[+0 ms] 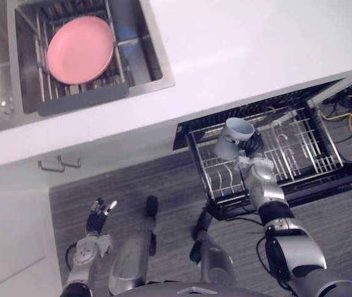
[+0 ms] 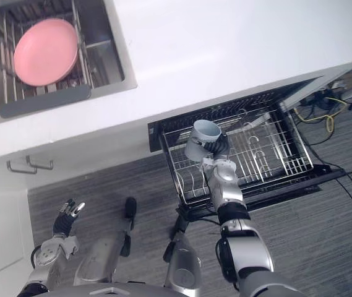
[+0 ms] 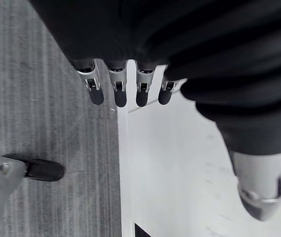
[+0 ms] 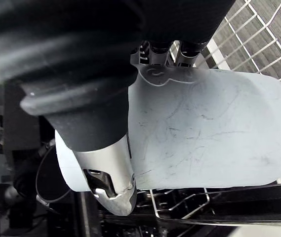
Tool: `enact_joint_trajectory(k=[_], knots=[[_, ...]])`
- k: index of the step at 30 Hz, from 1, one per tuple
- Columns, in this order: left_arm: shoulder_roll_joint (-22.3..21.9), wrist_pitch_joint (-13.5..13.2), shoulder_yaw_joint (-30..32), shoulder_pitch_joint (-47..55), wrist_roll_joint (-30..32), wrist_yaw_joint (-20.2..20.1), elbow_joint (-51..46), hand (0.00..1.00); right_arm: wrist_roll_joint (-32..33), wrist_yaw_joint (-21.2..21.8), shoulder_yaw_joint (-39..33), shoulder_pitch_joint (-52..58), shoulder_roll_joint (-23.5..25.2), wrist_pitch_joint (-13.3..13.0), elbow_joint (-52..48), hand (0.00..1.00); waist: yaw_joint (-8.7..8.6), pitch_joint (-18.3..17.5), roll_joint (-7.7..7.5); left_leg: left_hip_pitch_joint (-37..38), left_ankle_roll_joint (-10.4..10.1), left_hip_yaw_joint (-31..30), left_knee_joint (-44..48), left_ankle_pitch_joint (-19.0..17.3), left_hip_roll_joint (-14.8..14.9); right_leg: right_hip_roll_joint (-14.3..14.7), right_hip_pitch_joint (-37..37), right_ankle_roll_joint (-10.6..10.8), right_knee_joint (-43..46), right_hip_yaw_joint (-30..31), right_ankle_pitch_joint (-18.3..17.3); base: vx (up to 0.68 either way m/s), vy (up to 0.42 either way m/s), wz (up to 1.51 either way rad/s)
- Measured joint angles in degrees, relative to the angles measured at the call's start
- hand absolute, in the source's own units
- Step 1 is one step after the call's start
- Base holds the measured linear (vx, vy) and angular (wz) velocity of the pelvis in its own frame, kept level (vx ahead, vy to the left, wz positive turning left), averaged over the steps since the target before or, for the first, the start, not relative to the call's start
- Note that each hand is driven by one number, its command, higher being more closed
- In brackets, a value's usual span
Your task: Walk over to the sink, pick up the cup, carry it to the dishwasher, place the cup inside the dishwasher, then close the dishwasher door
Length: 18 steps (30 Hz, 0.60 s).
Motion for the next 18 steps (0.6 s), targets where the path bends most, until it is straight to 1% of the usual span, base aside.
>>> enact_joint_trajectory(k=[4, 6, 7, 10, 11, 12, 13, 15, 18], knots=[[0.0, 0.2, 0.11, 0.06, -0.86, -1.49, 0.37, 0.0, -0.24, 2.4, 0.26, -4.01, -1.54, 0.15, 6.22, 1.0, 0.95, 1.83, 1.33, -0.97, -0.38, -1.65, -0.35, 0.61, -0.11, 0.01, -0.3, -0.3, 0.17, -1.24, -0.11, -0.01, -0.002, 0.21], [-0.01, 0.24, 0.11, 0.06, -0.86, -1.91, 0.93, 0.0, -0.54, 3.52, 1.58, -5.63, -1.82, 0.17, 8.49, 1.0, 1.47, 2.15, 1.65, -1.66, -0.66, -2.13, -1.47, 1.46, -0.01, 0.0, -1.71, -0.86, 0.95, -1.85, -0.7, -0.03, -0.015, 0.08], [-0.04, 0.24, 0.08, 0.04, -0.83, -2.32, 1.15, 0.0, -1.81, 3.91, 1.72, -7.01, -2.11, 0.19, 9.97, 1.0, 1.69, 2.46, 1.91, -2.35, -0.72, -2.45, -2.24, 2.3, 0.12, 0.03, -2.82, -0.97, 1.46, -2.03, -0.76, -0.04, -0.032, 0.11], [-0.14, 0.21, 0.02, 0.02, -0.79, -2.46, 1.4, 0.0, -3.25, 4.33, 1.74, -10.29, -3.72, 0.43, 14.33, 1.0, 2.21, 3.29, 2.98, -4.09, -0.79, -3.81, -3.29, 3.93, 0.16, 0.08, -4.4, -1.24, 1.76, -2.93, -0.5, -0.04, -0.034, 0.18], [-0.12, 0.18, 0.0, 0.02, -0.78, -2.46, 1.44, 0.0, -4.38, 5.07, 1.74, -11.3, -4.55, 0.53, 15.24, 0.0, 2.89, 3.44, 3.23, -4.68, -0.93, -3.9, -3.29, 4.17, 0.16, 0.06, -4.93, -1.3, 1.76, -3.1, -0.28, -0.04, -0.024, 0.12], [-0.13, 0.15, -0.03, 0.02, -0.77, -2.46, 1.42, 0.0, -4.8, 5.34, 1.73, -12.02, -5.05, 0.57, 15.94, 0.0, 3.19, 3.49, 3.32, -4.94, -0.93, -3.92, -3.29, 4.25, 0.17, 0.07, -5.18, -1.35, 1.77, -3.11, -0.15, -0.04, -0.025, 0.07], [-0.14, 0.14, -0.17, 0.0, -0.77, -2.49, 1.34, 0.0, -5.07, 6.56, 2.23, -13.02, -6.33, 1.31, 16.13, 0.0, 3.44, 3.64, 3.62, -5.59, -1.06, -4.27, -3.29, 4.56, 0.17, 0.08, -5.61, -1.35, 1.77, -3.45, 0.02, -0.03, -0.02, 0.09], [-0.12, 0.15, -0.26, -0.01, -0.75, -2.5, 1.1, 0.0, -7.21, 7.29, 2.75, -13.94, -7.1, 2.0, 16.31, 0.0, 3.41, 3.72, 3.78, -6.38, -1.2, -5.0, -3.3, 4.87, 0.17, 0.16, -6.05, -1.47, 1.8, -3.94, 0.12, -0.03, -0.032, 0.15], [-0.11, 0.3, -0.66, -0.01, -0.63, -2.51, 0.93, 0.0, -9.31, 7.34, 3.96, -14.13, -8.29, 2.77, 16.47, 0.0, 3.57, 3.73, 3.8, -6.53, -1.3, -5.28, -3.29, 5.06, 0.18, 0.19, -6.01, -1.46, 1.85, -4.24, 0.12, -0.01, -0.022, 0.06]])
